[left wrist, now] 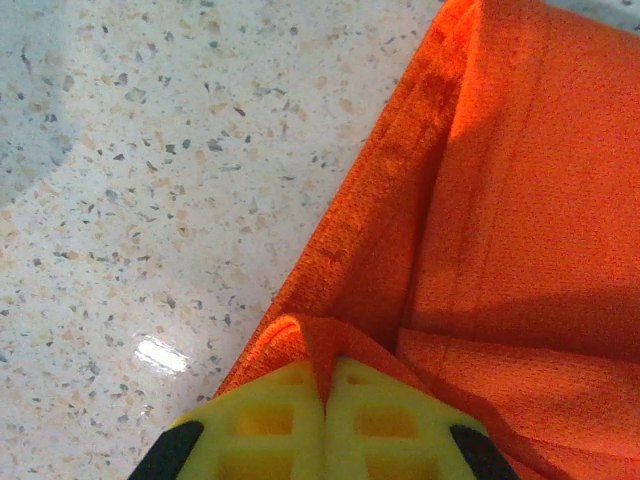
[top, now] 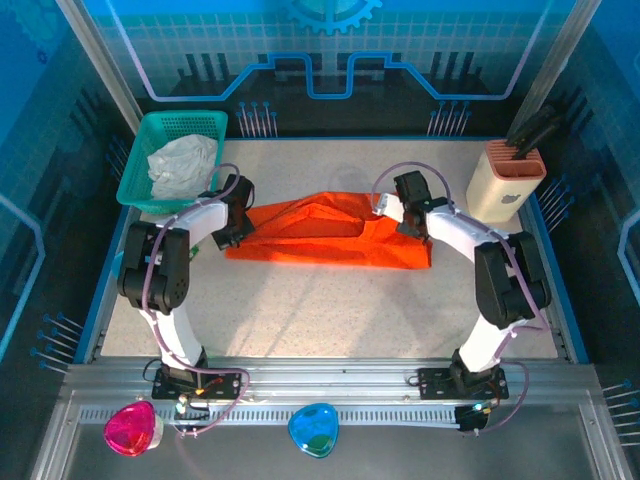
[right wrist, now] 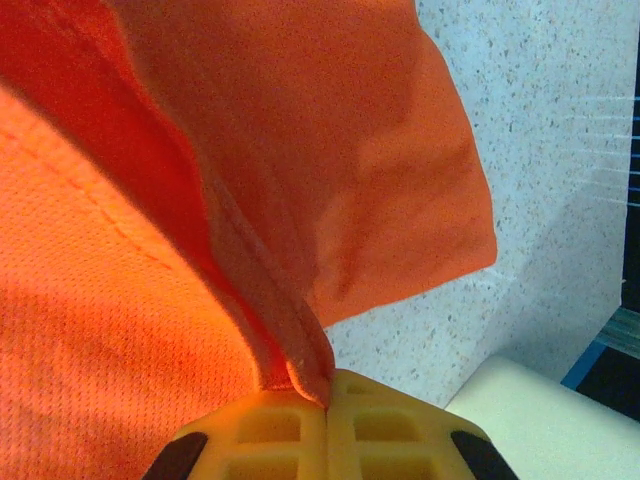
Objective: Fold and stack the t-shirts
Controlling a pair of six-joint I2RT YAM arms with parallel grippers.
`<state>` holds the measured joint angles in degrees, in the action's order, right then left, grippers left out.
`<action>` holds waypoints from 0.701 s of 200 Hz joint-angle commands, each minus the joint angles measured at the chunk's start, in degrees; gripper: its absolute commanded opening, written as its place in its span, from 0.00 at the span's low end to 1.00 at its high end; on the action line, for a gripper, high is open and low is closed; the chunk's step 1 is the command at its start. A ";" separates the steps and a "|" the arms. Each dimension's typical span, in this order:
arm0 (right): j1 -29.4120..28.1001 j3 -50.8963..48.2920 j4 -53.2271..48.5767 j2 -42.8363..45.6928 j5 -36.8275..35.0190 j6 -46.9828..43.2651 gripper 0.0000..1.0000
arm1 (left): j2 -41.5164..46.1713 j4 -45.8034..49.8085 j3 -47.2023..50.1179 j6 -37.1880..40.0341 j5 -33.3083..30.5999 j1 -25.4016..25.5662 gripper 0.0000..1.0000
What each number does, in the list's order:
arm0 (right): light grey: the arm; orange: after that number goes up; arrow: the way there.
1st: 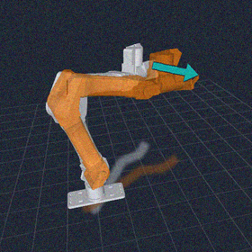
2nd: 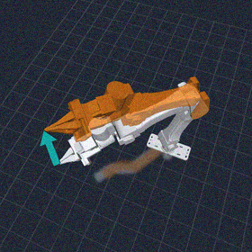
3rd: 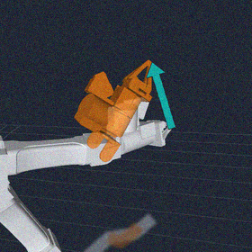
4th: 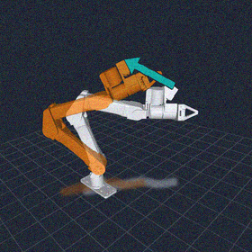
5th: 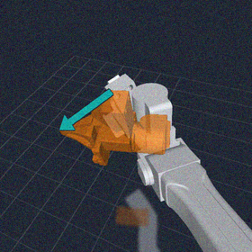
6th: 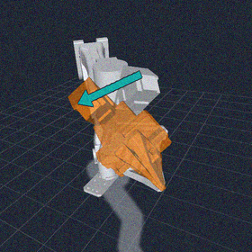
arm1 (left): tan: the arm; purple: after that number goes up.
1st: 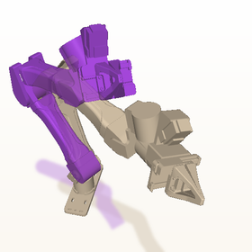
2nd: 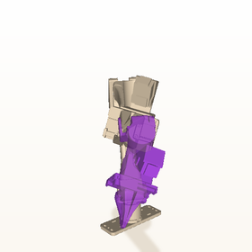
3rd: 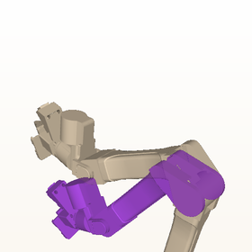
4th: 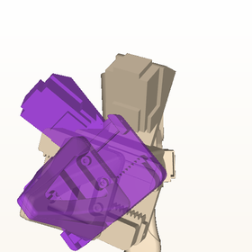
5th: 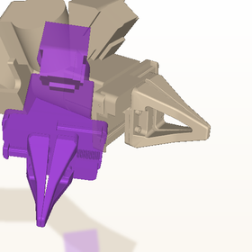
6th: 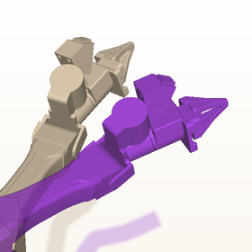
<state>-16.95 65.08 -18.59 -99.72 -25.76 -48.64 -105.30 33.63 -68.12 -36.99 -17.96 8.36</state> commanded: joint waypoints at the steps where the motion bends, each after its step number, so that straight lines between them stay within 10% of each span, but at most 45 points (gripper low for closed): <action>1: 1.21 2.14 3.39 -2.56 -1.37 -0.49 0.00 | -1.09 2.51 -1.47 0.04 -3.00 -0.63 0.00; 95: 4.41 4.00 4.94 -1.63 -3.26 21.94 0.40 | 4.63 5.37 -3.70 1.59 -2.41 -0.20 0.50; 140: 5.35 8.44 -20.55 10.46 6.15 58.74 0.42 | 8.28 9.75 -11.71 5.01 -0.18 1.22 0.67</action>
<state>-12.62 68.62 -22.28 -96.33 -27.27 -17.26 -98.50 39.72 -73.84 -34.76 -19.68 8.88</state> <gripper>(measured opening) 0.440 0.658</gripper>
